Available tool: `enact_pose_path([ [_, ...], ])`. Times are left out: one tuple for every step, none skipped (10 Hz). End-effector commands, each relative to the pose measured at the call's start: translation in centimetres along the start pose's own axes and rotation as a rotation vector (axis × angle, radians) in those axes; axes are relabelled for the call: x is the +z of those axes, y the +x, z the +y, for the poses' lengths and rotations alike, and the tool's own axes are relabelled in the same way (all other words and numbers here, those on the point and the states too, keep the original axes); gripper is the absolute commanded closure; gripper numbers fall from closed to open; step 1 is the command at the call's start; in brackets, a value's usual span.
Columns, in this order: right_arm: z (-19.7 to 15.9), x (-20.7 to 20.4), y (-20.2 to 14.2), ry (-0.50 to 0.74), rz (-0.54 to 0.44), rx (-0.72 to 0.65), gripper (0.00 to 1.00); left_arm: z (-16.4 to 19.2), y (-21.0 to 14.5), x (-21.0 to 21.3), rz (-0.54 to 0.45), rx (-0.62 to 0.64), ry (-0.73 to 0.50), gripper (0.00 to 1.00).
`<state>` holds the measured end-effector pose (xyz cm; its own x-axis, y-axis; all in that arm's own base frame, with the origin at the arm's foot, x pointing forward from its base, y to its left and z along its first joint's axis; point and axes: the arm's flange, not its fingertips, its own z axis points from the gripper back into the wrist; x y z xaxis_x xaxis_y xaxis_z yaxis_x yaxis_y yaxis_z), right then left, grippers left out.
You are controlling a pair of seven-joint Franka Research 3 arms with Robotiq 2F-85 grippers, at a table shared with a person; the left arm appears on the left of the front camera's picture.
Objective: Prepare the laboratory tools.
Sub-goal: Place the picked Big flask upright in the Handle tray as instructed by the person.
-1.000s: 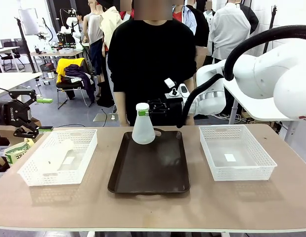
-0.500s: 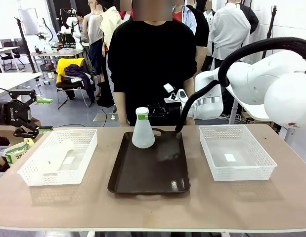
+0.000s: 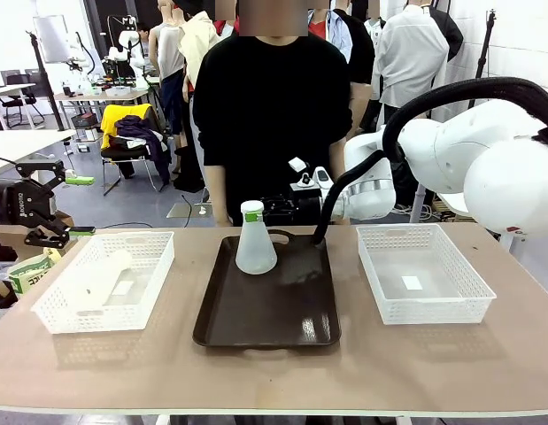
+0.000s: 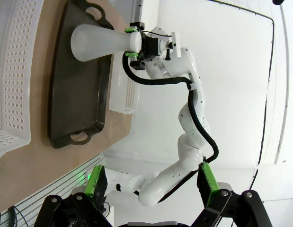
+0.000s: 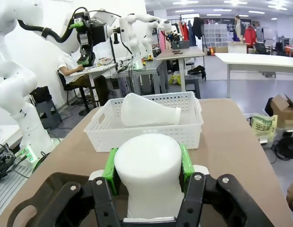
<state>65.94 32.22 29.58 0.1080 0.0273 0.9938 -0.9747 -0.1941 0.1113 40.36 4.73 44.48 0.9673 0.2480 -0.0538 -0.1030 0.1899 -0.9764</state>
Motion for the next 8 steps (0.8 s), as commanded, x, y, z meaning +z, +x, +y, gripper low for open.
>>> enact_pose_path([
  [0.0,0.4,0.7,-0.007,0.029,-0.012,0.66,-0.2,-0.1,0.2,0.004,0.01,-0.01,0.0],
  [0.2,0.5,0.7,-0.009,0.031,-0.013,0.49,-0.2,-0.1,0.2,0.004,0.01,-0.01,0.0],
  [0.3,0.7,0.8,-0.016,0.034,-0.015,0.31,-0.2,-0.1,0.2,0.004,0.01,-0.01,0.0],
  [0.4,0.9,0.9,-0.019,0.036,-0.017,0.13,-0.2,-0.1,0.2,0.004,0.01,-0.01,0.0],
  [0.4,1.1,1.0,-0.014,0.05,-0.027,0.0,-0.2,-0.1,0.2,0.004,0.01,-0.01,0.0],
  [0.5,1.4,1.0,-0.006,0.056,-0.036,0.0,-0.2,-0.1,0.2,0.004,0.01,-0.01,0.0],
  [0.7,1.7,1.1,-0.01,0.065,-0.042,0.0,-0.2,-0.1,0.2,0.004,0.01,-0.01,0.0],
  [0.9,1.8,1.3,-0.005,0.084,-0.054,0.0,-0.2,-0.1,0.2,0.004,0.01,-0.01,0.0],
])
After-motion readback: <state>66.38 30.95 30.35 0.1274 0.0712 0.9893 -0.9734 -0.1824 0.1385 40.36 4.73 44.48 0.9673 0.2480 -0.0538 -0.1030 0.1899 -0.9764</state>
